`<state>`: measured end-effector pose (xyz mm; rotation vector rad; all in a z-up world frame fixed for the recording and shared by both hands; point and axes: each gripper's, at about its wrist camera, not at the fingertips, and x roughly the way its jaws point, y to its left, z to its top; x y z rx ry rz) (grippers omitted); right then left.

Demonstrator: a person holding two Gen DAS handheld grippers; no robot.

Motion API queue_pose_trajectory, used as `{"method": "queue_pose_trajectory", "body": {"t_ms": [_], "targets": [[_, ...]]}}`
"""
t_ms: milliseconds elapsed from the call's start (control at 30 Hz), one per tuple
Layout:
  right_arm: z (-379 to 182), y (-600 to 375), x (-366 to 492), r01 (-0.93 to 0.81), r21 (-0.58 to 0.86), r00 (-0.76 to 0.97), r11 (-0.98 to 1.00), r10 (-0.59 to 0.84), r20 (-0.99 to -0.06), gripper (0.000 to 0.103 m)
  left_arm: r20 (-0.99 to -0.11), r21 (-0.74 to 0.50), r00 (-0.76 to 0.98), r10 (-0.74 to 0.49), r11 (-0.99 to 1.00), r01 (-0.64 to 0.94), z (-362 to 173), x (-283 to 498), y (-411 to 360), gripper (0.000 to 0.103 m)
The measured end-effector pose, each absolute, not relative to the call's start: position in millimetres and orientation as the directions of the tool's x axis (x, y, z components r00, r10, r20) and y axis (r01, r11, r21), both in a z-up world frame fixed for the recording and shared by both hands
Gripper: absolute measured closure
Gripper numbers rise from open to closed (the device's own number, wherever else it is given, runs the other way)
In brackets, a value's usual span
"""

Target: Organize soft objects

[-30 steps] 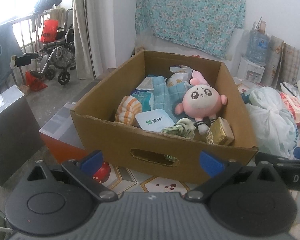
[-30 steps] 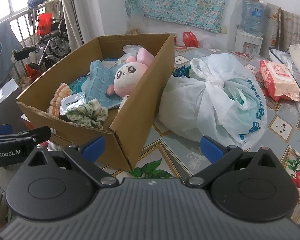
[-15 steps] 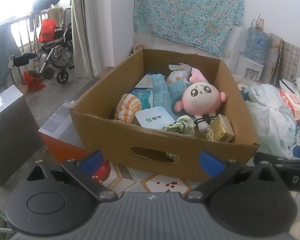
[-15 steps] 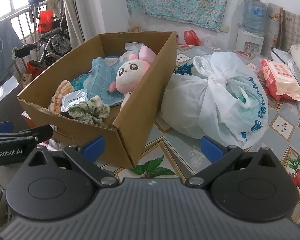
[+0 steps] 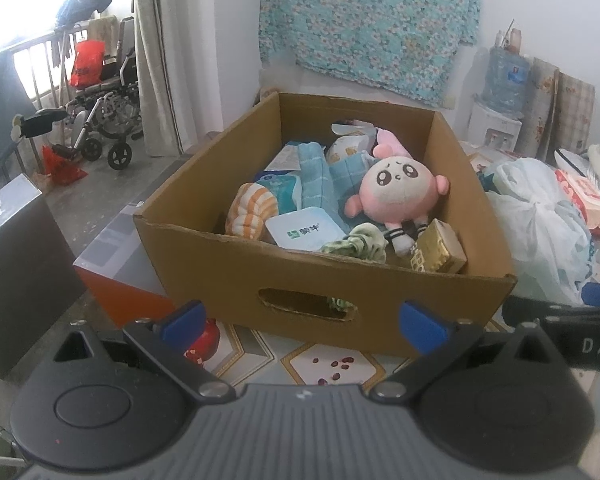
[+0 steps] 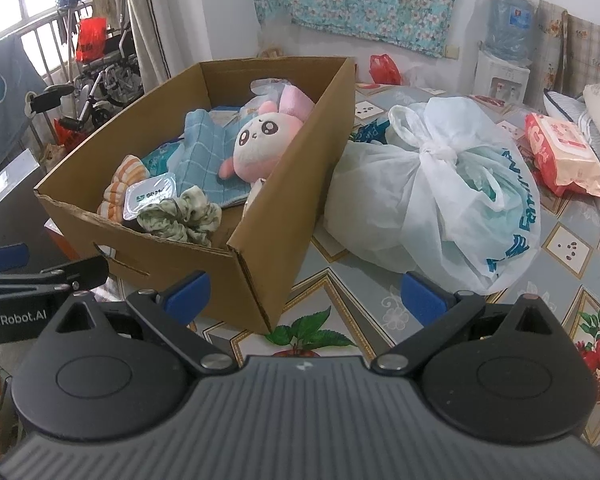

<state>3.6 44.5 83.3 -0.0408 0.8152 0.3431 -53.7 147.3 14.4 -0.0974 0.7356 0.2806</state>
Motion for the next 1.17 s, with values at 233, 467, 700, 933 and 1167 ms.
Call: {"method": "queue_pose_trajectory", "body": {"t_ms": [233, 467, 700, 933, 1167], "targets": [[81, 45, 6, -0.304, 0.085, 0.635, 0.949, 0.269, -0.724, 0.001, -0.687, -0.003, 0.697, 0.203, 0.959, -0.282, 12, -50, 149, 0.000], [78, 44, 10, -0.305, 0.089, 0.625, 0.948, 0.269, -0.733, 0.001, -0.691, 0.003, 0.693, 0.205, 0.960, -0.282, 11, -47, 149, 0.000], [77, 45, 13, -0.305, 0.094, 0.622, 0.948, 0.273, -0.733, 0.001, -0.695, 0.008, 0.688, 0.208, 0.959, -0.282, 11, -45, 148, 0.000], [75, 46, 16, -0.309, 0.101, 0.614, 0.946, 0.280, -0.738, 0.001, -0.698, 0.009, 0.684, 0.211, 0.958, -0.287, 9, -44, 148, 0.000], [75, 47, 17, -0.315, 0.102, 0.613, 0.944, 0.284, -0.738, 0.001, -0.698, 0.010, 0.684, 0.213, 0.958, -0.288, 9, -44, 148, 0.000]]}}
